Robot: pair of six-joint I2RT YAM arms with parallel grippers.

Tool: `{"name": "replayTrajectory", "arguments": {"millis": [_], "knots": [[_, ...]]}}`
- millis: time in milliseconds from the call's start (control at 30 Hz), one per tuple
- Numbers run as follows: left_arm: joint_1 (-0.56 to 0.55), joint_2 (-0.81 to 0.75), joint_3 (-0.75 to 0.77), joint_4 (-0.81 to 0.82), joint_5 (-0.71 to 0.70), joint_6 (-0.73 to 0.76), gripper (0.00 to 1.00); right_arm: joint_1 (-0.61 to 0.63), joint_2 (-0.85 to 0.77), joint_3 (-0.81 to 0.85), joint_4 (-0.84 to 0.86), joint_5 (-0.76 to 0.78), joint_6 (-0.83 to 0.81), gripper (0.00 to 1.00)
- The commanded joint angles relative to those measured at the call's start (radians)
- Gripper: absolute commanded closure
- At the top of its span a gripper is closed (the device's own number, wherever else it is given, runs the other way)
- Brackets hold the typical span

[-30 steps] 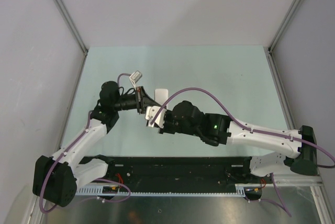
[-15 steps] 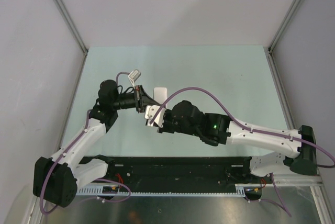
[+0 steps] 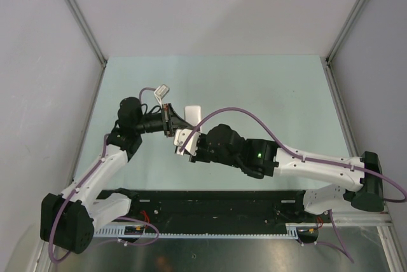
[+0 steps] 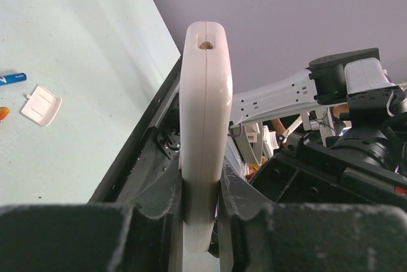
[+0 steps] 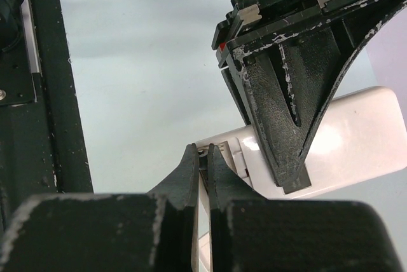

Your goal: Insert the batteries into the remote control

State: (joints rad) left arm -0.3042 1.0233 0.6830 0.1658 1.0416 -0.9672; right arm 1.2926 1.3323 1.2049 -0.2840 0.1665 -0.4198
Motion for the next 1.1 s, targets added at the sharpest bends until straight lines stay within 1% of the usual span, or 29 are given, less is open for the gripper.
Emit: {"name": "replayTrajectory", "arguments": {"millis": [0, 100, 267, 367, 500, 600, 1067], "knots": [[0.024, -0.071, 0.102, 0.075, 0.094, -0.065, 1.0, -0.015, 0.047, -0.044, -0.333, 0.113, 0.022, 1.0], [0.024, -0.074, 0.105, 0.074, 0.094, -0.065, 1.0, -0.013, 0.05, -0.048, -0.334, 0.119, 0.026, 1.0], [0.025, -0.077, 0.107, 0.072, 0.097, -0.064, 1.0, -0.018, 0.05, -0.061, -0.336, 0.136, 0.027, 0.97], [0.025, -0.08, 0.105, 0.07, 0.097, -0.064, 1.0, -0.019, 0.047, -0.071, -0.331, 0.145, 0.026, 0.94], [0.027, -0.081, 0.101, 0.069, 0.095, -0.062, 1.0, -0.022, 0.048, -0.071, -0.325, 0.145, 0.024, 0.86], [0.025, -0.08, 0.098, 0.069, 0.092, -0.062, 1.0, -0.021, 0.059, -0.07, -0.316, 0.149, 0.024, 0.82], [0.024, -0.068, 0.073, 0.069, 0.064, -0.065, 1.0, -0.016, 0.053, -0.068, -0.27, 0.188, 0.036, 0.73]]}}
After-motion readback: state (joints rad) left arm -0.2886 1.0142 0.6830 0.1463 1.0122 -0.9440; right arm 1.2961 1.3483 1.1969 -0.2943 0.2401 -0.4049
